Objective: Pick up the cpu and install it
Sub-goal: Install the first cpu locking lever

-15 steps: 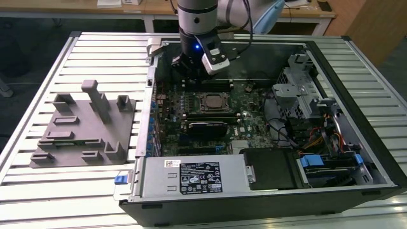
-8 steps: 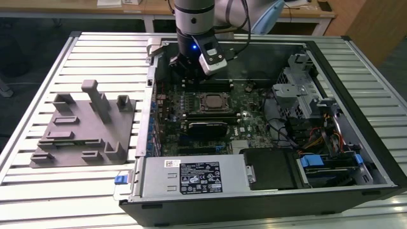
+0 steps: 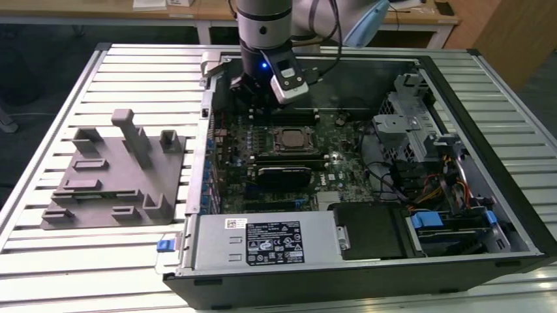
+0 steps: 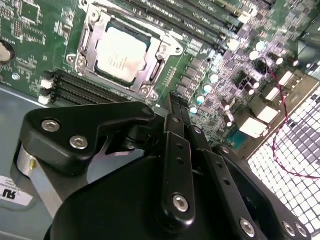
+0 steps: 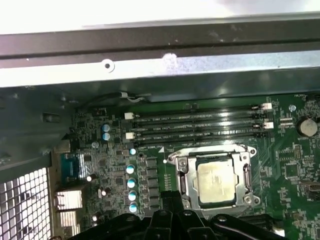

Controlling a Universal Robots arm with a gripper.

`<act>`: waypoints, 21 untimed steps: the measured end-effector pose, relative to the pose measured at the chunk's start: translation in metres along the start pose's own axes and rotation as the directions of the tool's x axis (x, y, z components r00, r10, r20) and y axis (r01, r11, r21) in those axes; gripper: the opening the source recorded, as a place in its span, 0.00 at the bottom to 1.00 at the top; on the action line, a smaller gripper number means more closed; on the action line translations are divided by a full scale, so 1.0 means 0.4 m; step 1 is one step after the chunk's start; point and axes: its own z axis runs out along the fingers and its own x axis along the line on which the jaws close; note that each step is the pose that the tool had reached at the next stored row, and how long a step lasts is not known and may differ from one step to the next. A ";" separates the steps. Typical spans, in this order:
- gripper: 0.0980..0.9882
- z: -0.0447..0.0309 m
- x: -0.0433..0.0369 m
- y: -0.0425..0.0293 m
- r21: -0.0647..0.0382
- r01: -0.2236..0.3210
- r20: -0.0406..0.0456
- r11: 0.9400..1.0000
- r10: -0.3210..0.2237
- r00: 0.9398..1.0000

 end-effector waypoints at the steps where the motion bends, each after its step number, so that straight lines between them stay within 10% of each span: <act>1: 0.01 0.000 0.001 -0.001 -0.006 0.000 -0.001 1.000 0.000 1.000; 8: 0.01 0.003 0.008 -0.007 -0.052 -0.003 -0.009 0.999 0.002 1.000; 21: 0.01 0.007 0.014 -0.022 -0.173 -0.011 -0.032 0.985 0.006 0.999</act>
